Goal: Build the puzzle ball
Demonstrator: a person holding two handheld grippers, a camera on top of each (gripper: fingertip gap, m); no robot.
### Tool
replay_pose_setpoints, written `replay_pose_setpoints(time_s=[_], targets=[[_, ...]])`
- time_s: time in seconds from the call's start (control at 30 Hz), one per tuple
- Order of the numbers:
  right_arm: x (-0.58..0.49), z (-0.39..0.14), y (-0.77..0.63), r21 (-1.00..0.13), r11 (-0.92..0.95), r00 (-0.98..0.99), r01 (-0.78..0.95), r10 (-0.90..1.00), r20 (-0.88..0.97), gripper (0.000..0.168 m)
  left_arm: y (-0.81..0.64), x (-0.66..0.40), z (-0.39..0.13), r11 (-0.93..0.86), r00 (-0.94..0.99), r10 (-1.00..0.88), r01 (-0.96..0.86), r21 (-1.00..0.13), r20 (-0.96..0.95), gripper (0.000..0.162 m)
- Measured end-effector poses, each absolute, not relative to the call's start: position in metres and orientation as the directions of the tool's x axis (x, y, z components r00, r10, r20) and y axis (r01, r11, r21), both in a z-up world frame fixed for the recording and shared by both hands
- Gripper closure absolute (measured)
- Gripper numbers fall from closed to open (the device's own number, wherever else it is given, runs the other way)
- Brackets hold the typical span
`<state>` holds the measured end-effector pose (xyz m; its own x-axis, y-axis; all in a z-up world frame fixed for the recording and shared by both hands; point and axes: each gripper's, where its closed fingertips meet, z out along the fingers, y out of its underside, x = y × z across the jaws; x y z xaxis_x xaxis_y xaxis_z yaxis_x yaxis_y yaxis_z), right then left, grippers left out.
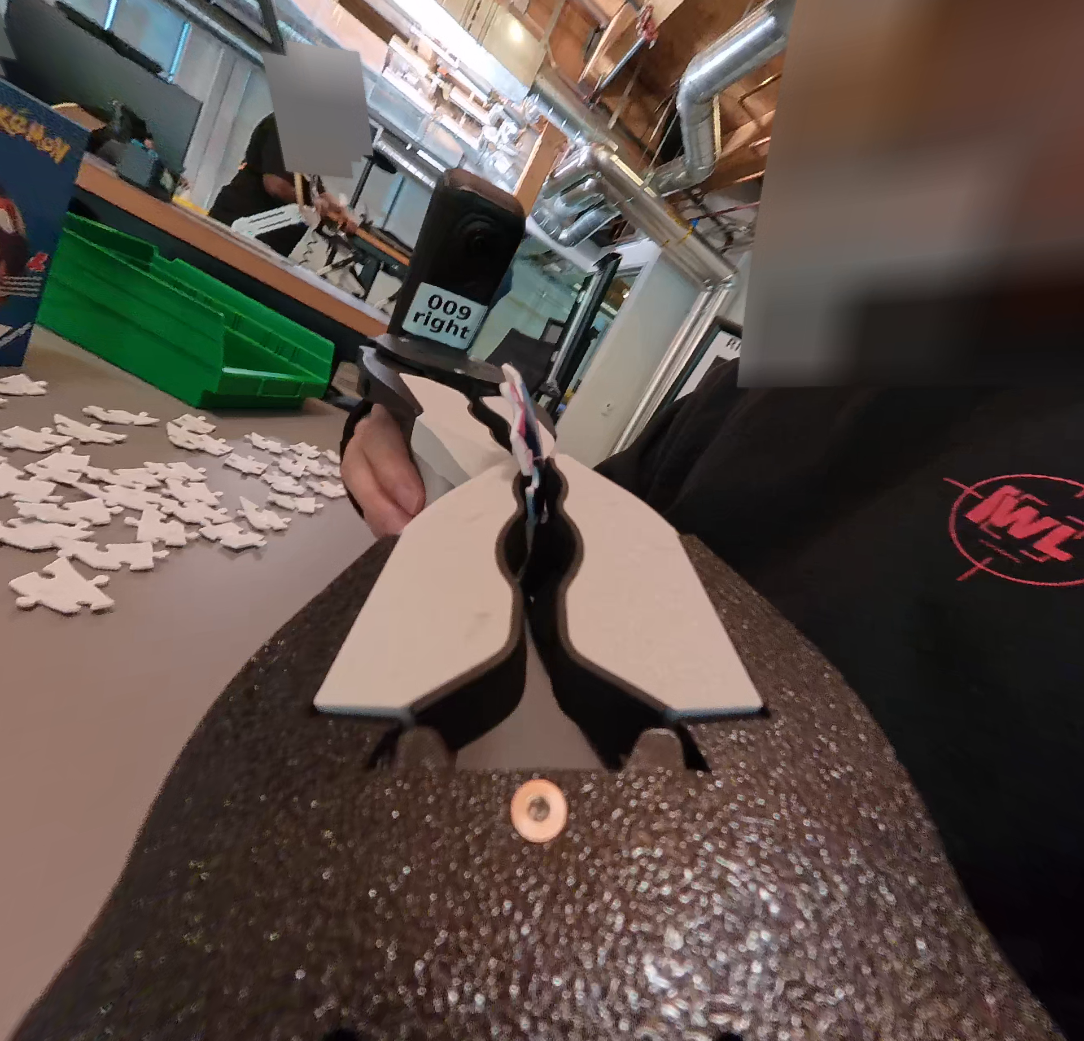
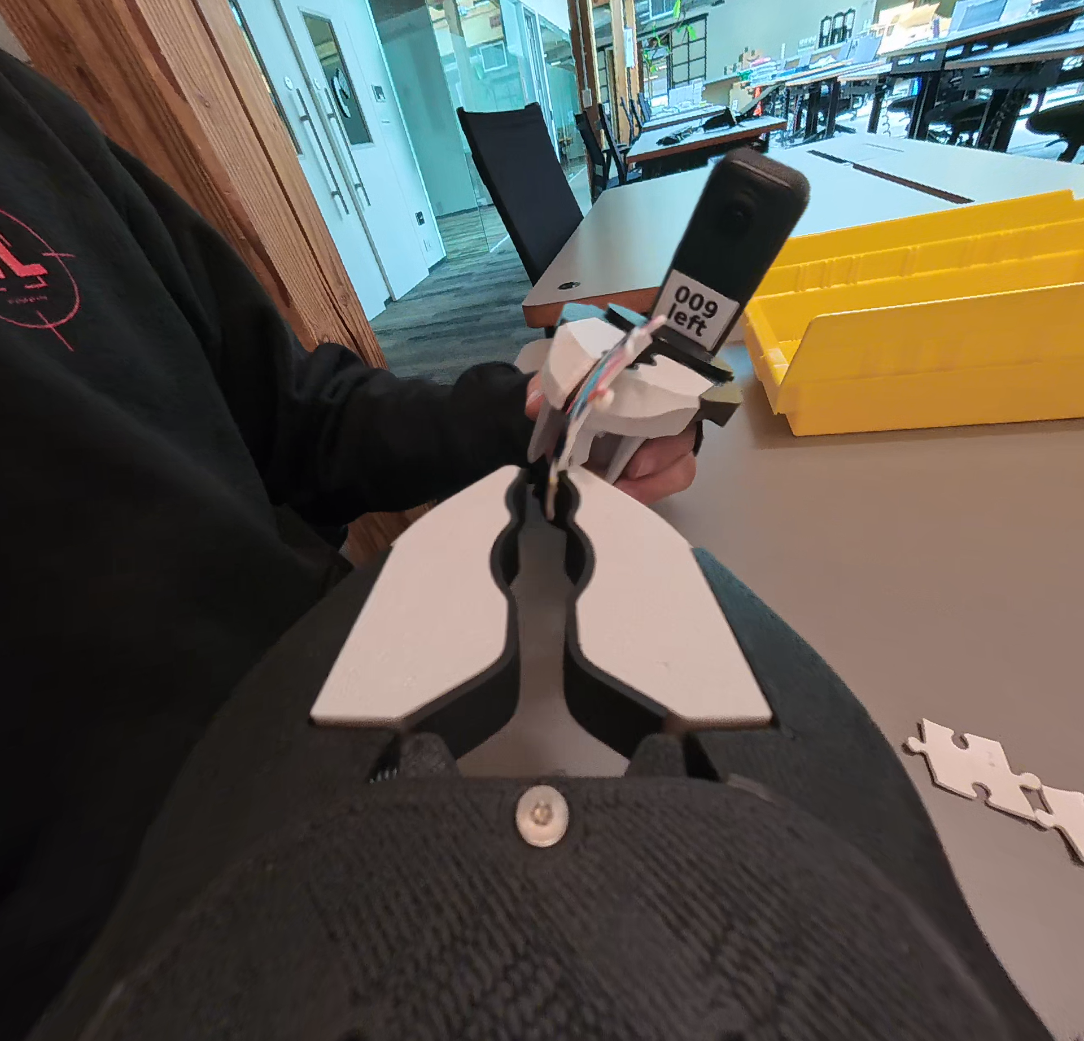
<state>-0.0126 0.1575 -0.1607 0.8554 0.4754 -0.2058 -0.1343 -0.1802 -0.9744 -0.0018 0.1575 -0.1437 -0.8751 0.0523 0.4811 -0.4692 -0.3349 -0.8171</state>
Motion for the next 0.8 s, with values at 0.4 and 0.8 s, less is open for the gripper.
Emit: replay_pose_setpoints(time_s=[0.4,0.8], targets=[[0.031,-0.259,0.17,-0.616,-0.362,0.697,0.699,0.536,0.477,0.112,0.216,-0.012,-0.126,-0.378,-0.918,0.066,-0.386,-0.842,0.391,0.16],[0.024,-0.296,0.221,-0.482,-0.357,0.56,0.8,0.733,0.386,0.112,0.242,-0.028,-0.131,-0.471,-0.911,0.018,-0.371,-0.801,0.411,0.16]])
